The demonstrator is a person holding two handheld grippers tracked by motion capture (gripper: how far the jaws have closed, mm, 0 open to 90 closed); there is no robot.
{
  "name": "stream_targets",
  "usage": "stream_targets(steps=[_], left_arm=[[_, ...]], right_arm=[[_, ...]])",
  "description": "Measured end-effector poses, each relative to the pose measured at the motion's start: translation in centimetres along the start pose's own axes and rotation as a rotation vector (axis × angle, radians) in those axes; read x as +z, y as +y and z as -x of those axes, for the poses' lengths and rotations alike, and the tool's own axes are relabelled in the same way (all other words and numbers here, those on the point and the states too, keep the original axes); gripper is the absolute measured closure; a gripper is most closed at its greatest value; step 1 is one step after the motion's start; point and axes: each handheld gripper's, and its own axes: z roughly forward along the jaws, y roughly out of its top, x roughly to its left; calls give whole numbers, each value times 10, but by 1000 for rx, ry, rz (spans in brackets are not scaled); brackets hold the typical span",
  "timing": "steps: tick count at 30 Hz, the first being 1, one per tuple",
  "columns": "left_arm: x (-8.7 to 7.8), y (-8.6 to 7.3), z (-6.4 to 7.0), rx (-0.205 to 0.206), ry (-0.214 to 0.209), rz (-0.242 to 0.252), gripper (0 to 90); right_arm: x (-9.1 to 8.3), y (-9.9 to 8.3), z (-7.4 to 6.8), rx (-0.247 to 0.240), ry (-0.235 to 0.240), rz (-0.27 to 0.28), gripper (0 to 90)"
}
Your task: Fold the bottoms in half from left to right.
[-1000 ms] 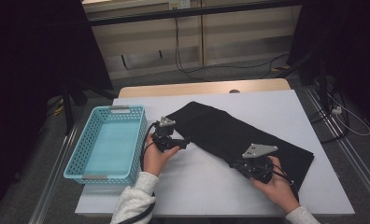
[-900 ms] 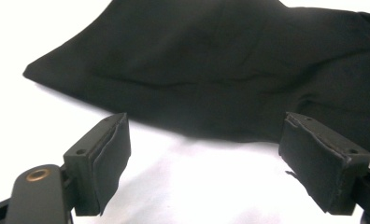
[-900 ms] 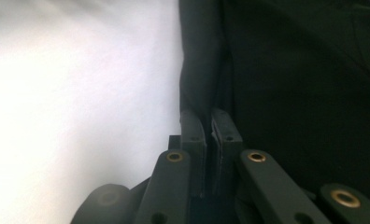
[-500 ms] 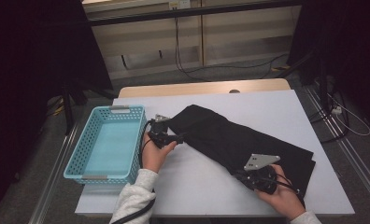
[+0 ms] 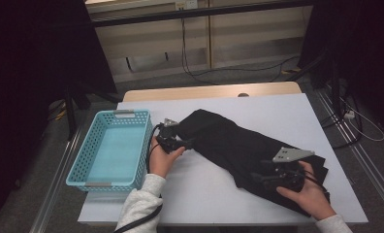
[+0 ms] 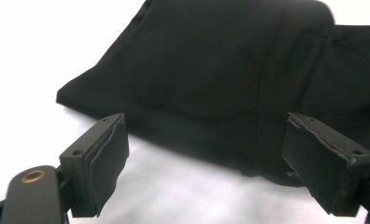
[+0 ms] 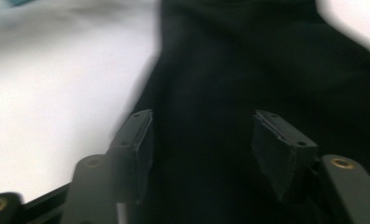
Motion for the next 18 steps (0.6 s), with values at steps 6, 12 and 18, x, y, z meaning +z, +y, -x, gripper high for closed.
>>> stream_targets(steps=[6, 12, 18], left_arm=[[-2, 2, 3, 8, -25, 7, 152], [-2, 2, 5, 13, -29, 7, 153], [-3, 1, 3, 10, -21, 15, 153]], right_arm=[[-21, -8, 44, 71, -215, -13, 469], [-30, -20, 81, 136, -351, -45, 606], [-20, -25, 92, 154, -336, -109, 717]])
